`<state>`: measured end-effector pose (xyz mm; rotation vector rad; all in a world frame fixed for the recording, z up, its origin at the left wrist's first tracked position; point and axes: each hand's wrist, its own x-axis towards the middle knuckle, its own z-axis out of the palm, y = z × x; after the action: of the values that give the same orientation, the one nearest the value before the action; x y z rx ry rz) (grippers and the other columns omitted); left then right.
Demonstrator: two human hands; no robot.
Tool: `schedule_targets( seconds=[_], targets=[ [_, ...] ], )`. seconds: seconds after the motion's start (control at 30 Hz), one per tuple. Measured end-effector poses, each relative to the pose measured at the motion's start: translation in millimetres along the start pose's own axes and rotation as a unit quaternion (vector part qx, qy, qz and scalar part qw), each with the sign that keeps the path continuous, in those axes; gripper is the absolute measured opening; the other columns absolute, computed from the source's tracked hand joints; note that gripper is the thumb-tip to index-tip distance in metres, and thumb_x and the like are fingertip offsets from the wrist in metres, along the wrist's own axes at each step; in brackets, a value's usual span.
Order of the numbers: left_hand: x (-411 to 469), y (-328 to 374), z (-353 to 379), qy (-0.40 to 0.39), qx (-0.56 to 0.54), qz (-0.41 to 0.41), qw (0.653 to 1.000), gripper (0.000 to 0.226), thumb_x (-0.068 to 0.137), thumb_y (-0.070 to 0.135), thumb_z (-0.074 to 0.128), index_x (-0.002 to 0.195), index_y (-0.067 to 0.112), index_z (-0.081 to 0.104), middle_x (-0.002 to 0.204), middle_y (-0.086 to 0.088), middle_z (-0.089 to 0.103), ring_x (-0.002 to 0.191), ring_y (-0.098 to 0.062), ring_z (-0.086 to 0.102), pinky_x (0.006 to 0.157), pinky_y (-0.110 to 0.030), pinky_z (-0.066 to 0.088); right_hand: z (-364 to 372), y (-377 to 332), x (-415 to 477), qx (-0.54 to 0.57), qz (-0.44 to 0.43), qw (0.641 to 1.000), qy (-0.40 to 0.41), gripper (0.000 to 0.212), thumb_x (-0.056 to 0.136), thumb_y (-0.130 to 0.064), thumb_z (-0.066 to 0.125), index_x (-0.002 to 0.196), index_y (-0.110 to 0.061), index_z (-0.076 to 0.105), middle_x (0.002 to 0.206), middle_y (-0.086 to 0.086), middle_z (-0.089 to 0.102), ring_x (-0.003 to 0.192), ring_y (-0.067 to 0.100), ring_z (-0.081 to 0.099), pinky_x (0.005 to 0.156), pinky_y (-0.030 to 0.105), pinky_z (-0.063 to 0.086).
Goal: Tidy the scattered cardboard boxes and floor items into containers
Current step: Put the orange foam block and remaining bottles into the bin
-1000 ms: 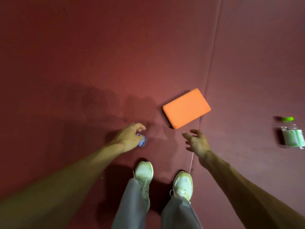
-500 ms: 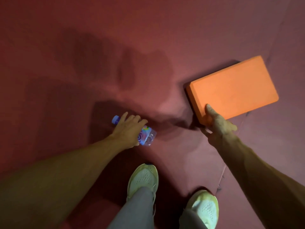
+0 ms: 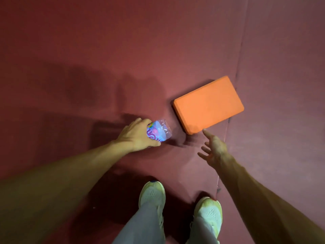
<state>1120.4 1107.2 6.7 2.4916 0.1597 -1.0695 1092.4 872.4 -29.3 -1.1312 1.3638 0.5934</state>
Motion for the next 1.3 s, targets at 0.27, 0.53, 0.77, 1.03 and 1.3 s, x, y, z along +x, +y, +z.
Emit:
schedule_targets(
  seconds=[0.27, 0.53, 0.77, 1.03, 1.3],
  targets=[
    [98, 26, 34, -0.001, -0.422, -0.032, 0.906, 0.049, 0.068, 0.050, 0.075, 0.106, 0.021, 0.071, 0.109, 0.011, 0.070, 0.106, -0.003, 0.057, 0.086, -0.014, 0.035, 38, 4, 77, 0.059, -0.123, 0.991, -0.013, 0.027, 0.074, -0.028, 0.079, 0.085, -0.014, 0.059, 0.090, 0.005, 0.067, 0.068, 0.014, 0.061, 0.057, 0.028, 0.049],
    [79, 69, 6, -0.065, -0.449, 0.025, 0.891, 0.036, 0.080, 0.053, 0.064, 0.107, 0.030, 0.059, 0.109, 0.012, 0.069, 0.103, -0.009, 0.064, 0.091, -0.023, 0.036, -5, -13, 32, 0.105, -0.107, 0.986, -0.070, 0.047, 0.072, -0.023, 0.081, 0.110, -0.006, 0.060, 0.094, 0.005, 0.068, 0.072, 0.015, 0.065, 0.062, 0.031, 0.058],
    [-44, 142, -29, -0.148, -0.470, 0.009, 0.870, 0.070, 0.064, 0.050, 0.075, 0.123, 0.018, 0.056, 0.110, -0.008, 0.071, 0.095, -0.022, 0.070, 0.086, -0.035, 0.053, -139, -30, -108, -0.094, -0.232, 0.962, 0.106, 0.089, 0.047, -0.041, 0.092, 0.122, -0.009, 0.057, 0.108, 0.005, 0.067, 0.094, 0.022, 0.067, 0.080, 0.045, 0.058],
    [-189, 264, -22, -0.135, -0.370, 0.069, 0.917, 0.069, 0.055, 0.055, 0.079, 0.107, 0.015, 0.059, 0.096, -0.004, 0.068, 0.077, -0.019, 0.062, 0.076, -0.039, 0.054, -287, 17, -246, -0.060, -0.224, 0.948, 0.218, 0.077, 0.064, -0.037, 0.086, 0.127, -0.008, 0.053, 0.105, 0.004, 0.059, 0.090, 0.021, 0.059, 0.075, 0.036, 0.051],
    [-345, 332, 91, -0.125, -0.171, 0.208, 0.955, 0.062, 0.062, 0.044, 0.084, 0.109, 0.013, 0.059, 0.101, -0.002, 0.069, 0.078, -0.013, 0.065, 0.076, -0.032, 0.055, -422, 186, -315, 0.097, -0.204, 0.951, 0.209, 0.051, 0.075, -0.050, 0.073, 0.110, -0.013, 0.068, 0.093, -0.001, 0.072, 0.078, 0.010, 0.067, 0.066, 0.025, 0.053]
  ],
)
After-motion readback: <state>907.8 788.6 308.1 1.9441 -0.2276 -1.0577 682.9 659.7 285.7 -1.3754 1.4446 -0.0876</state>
